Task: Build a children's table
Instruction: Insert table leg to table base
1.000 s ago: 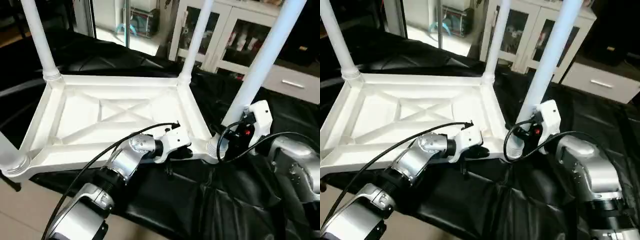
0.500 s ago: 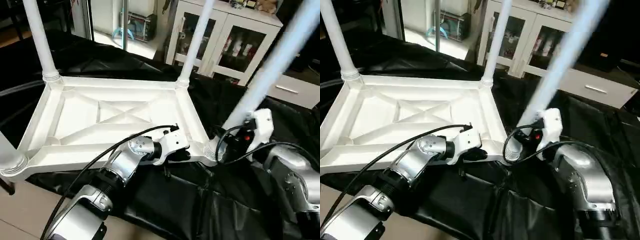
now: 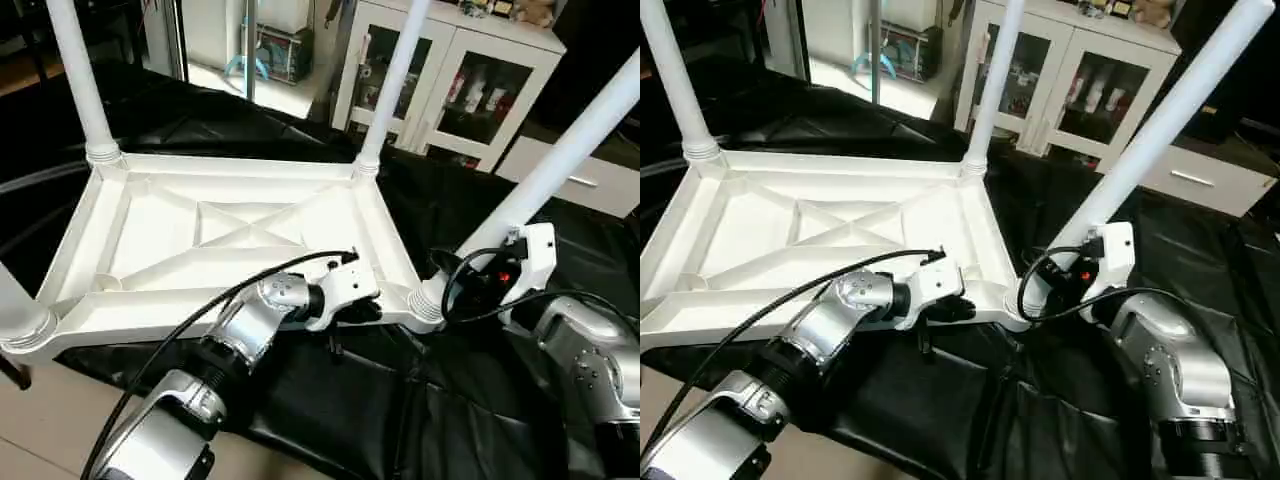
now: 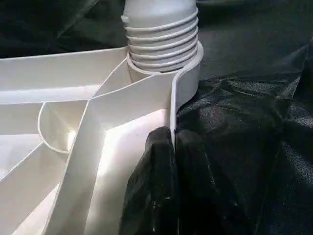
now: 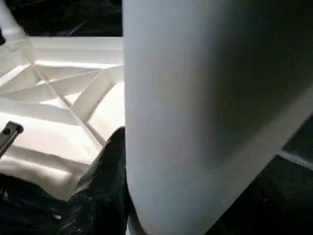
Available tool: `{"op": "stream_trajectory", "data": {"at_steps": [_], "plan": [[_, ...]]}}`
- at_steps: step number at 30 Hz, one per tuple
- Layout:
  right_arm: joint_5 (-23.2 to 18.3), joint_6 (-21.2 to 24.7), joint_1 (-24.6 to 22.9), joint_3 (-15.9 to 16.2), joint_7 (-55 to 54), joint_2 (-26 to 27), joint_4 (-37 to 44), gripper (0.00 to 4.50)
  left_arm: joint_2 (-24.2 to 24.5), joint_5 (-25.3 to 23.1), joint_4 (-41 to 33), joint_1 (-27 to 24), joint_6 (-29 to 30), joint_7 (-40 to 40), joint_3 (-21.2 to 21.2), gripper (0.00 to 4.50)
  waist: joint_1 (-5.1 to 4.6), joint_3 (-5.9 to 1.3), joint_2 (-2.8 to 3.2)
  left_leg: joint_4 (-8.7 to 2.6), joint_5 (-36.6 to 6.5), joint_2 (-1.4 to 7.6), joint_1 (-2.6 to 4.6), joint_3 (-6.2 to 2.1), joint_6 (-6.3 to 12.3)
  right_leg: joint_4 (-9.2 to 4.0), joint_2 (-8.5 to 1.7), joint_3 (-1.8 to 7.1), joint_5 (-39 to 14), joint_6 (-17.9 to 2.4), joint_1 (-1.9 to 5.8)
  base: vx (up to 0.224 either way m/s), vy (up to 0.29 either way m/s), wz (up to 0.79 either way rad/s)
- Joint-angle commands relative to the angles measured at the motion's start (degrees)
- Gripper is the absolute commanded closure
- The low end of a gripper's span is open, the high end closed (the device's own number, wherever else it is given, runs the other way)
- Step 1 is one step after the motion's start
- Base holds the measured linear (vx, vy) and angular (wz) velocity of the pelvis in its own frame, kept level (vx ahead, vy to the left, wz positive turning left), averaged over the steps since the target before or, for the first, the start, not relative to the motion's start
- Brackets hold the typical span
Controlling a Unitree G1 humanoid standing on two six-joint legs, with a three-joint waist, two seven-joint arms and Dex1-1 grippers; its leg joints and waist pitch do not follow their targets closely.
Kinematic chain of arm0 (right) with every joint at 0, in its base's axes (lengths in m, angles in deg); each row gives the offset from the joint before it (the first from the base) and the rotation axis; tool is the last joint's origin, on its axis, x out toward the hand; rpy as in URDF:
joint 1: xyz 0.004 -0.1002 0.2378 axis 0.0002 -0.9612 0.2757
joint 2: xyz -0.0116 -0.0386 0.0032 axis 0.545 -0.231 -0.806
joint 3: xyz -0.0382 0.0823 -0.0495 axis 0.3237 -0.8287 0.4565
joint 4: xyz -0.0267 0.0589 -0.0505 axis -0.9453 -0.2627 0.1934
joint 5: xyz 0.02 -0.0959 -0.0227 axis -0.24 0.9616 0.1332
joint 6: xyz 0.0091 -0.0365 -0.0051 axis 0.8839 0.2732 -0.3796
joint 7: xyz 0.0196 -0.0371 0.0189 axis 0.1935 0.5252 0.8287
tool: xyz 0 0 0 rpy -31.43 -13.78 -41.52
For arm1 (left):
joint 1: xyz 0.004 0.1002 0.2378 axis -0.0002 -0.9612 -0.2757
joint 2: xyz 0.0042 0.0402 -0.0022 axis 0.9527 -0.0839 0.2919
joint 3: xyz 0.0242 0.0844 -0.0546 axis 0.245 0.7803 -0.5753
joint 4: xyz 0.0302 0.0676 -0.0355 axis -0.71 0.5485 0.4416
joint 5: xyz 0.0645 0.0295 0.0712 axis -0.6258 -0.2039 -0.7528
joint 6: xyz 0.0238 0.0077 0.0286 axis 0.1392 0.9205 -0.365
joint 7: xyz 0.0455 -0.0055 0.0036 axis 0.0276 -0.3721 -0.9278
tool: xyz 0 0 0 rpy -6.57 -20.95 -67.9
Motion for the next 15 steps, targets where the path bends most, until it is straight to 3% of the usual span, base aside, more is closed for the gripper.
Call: {"op": "stream_trajectory", "data": {"at_steps": [1, 9, 15], "plan": [[10.8, 6.2, -5.8, 9.8, 0.7, -2.9, -11.2, 2.69, 1.0, 1.0, -2.1, 1.6, -1.0, -0.9, -2.4, 4.50, -0.24, -0.44, 0.76, -4.97, -27.3, 4.22, 0.40, -2.74, -1.73, -5.32, -4.19, 2.72, -29.5, -5.6, -0.21, 0.000, 0.000, 0.00], [13.1, 6.4, -4.6, 16.1, 4.7, -4.6, -11.2, 2.69, 1.0, 1.0, -2.8, 1.1, -0.6, -0.6, -2.2, 4.50, -0.30, -0.16, 0.48, -5.03, -27.1, 4.21, 0.27, -2.83, -1.00, -5.69, -4.41, 2.72, -33.3, -4.8, -0.34, 0.000, 0.000, 0.00], [13.5, 5.6, -5.8, 17.1, 3.8, -3.6, -11.9, 2.69, 1.4, 1.1, -3.1, 0.9, -0.5, -0.6, -2.3, 4.50, -0.45, -0.05, 0.64, -5.04, -29.0, 4.14, 0.52, -3.09, -1.22, -6.20, -4.47, 2.58, -37.4, -3.3, -0.78, 0.000, 0.000, 0.00]]}}
